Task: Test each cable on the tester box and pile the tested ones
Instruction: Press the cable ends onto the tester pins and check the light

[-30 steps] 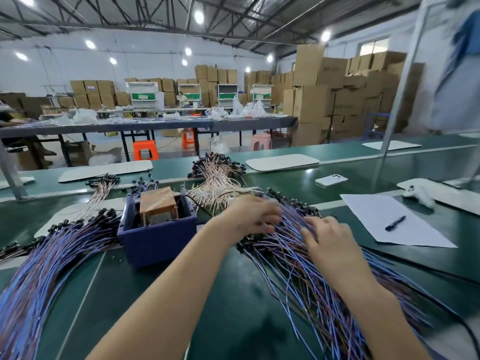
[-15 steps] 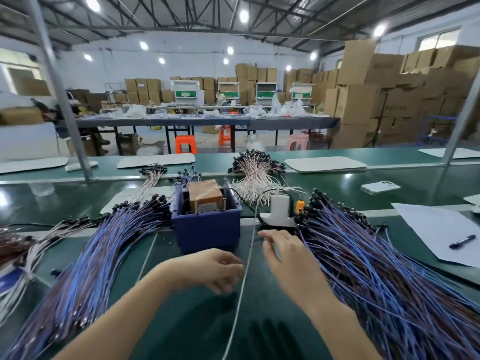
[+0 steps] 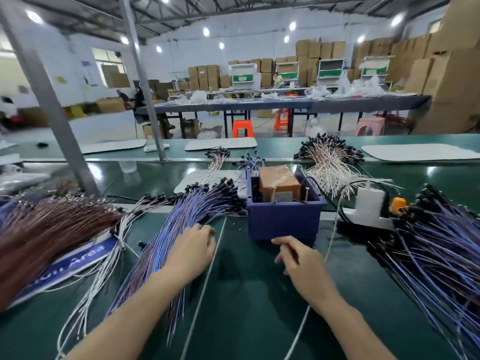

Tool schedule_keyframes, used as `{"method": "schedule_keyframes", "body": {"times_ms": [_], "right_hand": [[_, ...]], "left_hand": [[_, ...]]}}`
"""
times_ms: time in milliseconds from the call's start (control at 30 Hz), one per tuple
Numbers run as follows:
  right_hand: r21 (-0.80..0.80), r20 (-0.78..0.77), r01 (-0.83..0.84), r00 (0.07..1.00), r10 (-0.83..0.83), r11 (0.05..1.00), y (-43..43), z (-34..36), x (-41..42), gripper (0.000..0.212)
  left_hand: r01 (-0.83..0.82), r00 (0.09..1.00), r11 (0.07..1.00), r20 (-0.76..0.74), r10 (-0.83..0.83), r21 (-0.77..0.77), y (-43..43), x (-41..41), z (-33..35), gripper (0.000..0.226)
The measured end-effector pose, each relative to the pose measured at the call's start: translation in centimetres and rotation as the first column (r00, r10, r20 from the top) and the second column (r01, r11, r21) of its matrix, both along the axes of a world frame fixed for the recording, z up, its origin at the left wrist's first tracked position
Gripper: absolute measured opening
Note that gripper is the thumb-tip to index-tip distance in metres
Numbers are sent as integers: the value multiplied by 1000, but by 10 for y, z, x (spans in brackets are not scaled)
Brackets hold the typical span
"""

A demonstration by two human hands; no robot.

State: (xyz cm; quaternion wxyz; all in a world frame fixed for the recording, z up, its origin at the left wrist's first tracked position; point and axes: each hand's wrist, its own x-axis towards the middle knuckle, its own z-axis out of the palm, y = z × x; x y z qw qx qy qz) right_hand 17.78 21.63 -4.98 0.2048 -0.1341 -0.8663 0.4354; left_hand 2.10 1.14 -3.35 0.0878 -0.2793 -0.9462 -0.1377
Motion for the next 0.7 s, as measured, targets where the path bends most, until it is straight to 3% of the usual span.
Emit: {"method": "schedule_keyframes", "body": {"times_ms": [167, 333, 700], "right_hand": [[-281, -86, 10, 996, -35, 960, 11, -1, -5, 37], [-513, -182, 0, 977, -109, 858, 23, -1, -8, 40], [-652, -197, -13, 968, -153, 758, 33, -8, -7, 31]], "left_hand": [[-45, 999, 995, -14, 44, -88, 15, -37, 6, 32], [-119, 990, 958, -106, 95, -260, 40, -60, 0, 33], [-251, 963, 926, -168, 209, -283, 71, -70, -6, 21]]}}
